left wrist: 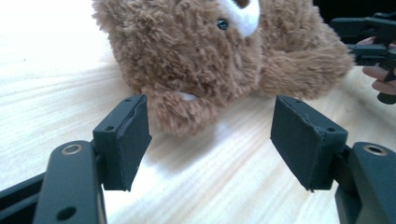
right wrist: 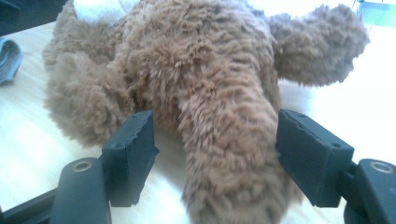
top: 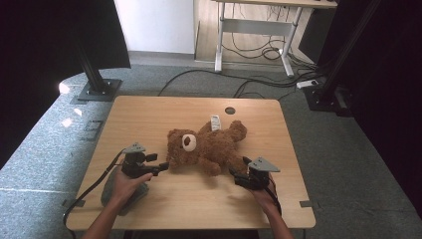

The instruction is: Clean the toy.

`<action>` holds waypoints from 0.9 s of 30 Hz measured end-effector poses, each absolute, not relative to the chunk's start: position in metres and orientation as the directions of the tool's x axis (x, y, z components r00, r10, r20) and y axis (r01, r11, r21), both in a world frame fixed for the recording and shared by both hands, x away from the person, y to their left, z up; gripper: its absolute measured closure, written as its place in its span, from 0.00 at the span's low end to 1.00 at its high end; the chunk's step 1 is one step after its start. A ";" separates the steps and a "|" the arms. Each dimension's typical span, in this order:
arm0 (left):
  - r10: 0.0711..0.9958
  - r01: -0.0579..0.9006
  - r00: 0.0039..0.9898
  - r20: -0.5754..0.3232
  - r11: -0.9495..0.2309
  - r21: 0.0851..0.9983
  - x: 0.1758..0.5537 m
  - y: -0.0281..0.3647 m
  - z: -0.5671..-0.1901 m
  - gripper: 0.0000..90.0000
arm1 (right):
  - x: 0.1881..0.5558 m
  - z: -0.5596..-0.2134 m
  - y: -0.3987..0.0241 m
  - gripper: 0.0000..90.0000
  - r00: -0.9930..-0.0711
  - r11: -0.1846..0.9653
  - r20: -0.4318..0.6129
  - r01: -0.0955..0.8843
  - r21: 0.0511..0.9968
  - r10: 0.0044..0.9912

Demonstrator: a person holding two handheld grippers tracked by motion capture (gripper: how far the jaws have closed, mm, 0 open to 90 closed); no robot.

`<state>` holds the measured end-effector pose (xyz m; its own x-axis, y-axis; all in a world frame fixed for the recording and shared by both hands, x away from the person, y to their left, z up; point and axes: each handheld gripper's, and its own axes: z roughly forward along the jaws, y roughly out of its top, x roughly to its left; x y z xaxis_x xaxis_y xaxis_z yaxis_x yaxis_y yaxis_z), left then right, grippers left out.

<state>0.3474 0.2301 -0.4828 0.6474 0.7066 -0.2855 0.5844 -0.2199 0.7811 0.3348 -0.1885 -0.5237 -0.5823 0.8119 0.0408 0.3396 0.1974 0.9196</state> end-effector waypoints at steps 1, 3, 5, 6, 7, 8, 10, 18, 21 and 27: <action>0.704 0.584 0.650 -0.285 -0.223 0.781 0.344 0.231 -0.483 0.31 | 0.331 -0.524 -0.191 0.32 -0.585 0.198 0.045 0.345 0.917 0.810; 0.705 0.578 0.655 -0.272 -0.235 0.782 0.338 0.231 -0.484 0.31 | 0.324 -0.525 -0.195 0.32 -0.588 0.196 0.053 0.351 0.916 0.807; 0.705 0.571 0.661 -0.256 -0.251 0.782 0.331 0.231 -0.486 0.31 | 0.319 -0.526 -0.200 0.32 -0.590 0.194 0.060 0.358 0.913 0.805; 0.702 0.569 0.665 -0.256 -0.254 0.782 0.328 0.231 -0.486 0.31 | 0.316 -0.527 -0.203 0.32 -0.590 0.189 0.067 0.361 0.913 0.805; 0.699 0.565 0.669 -0.251 -0.260 0.783 0.324 0.230 -0.487 0.31 | 0.313 -0.528 -0.205 0.32 -0.591 0.187 0.074 0.368 0.911 0.803; 0.697 0.563 0.673 -0.249 -0.264 0.783 0.321 0.230 -0.487 0.31 | 0.311 -0.529 -0.208 0.32 -0.592 0.184 0.081 0.374 0.909 0.802; 0.695 0.555 0.679 -0.237 -0.276 0.784 0.316 0.230 -0.488 0.31 | 0.306 -0.531 -0.211 0.32 -0.597 0.187 0.091 0.388 0.902 0.797; 0.708 0.578 0.655 -0.263 -0.245 0.779 0.301 0.244 -0.498 0.31 | 0.295 -0.541 -0.213 0.32 -0.612 0.207 0.109 0.421 0.883 0.783; 0.707 0.576 0.654 -0.268 -0.236 0.783 0.298 0.245 -0.499 0.31 | 0.295 -0.541 -0.212 0.32 -0.608 0.205 0.108 0.421 0.884 0.787; 0.703 0.565 0.667 -0.247 -0.261 0.783 0.298 0.239 -0.498 0.31 | 0.297 -0.541 -0.210 0.32 -0.604 0.211 0.097 0.417 0.884 0.791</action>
<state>0.2979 0.2395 -0.4978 0.6674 0.7027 -0.2468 0.5645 -0.2612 0.7830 0.2973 -0.2098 -0.5414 -0.6041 0.7910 0.0967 0.4172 0.2105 0.8841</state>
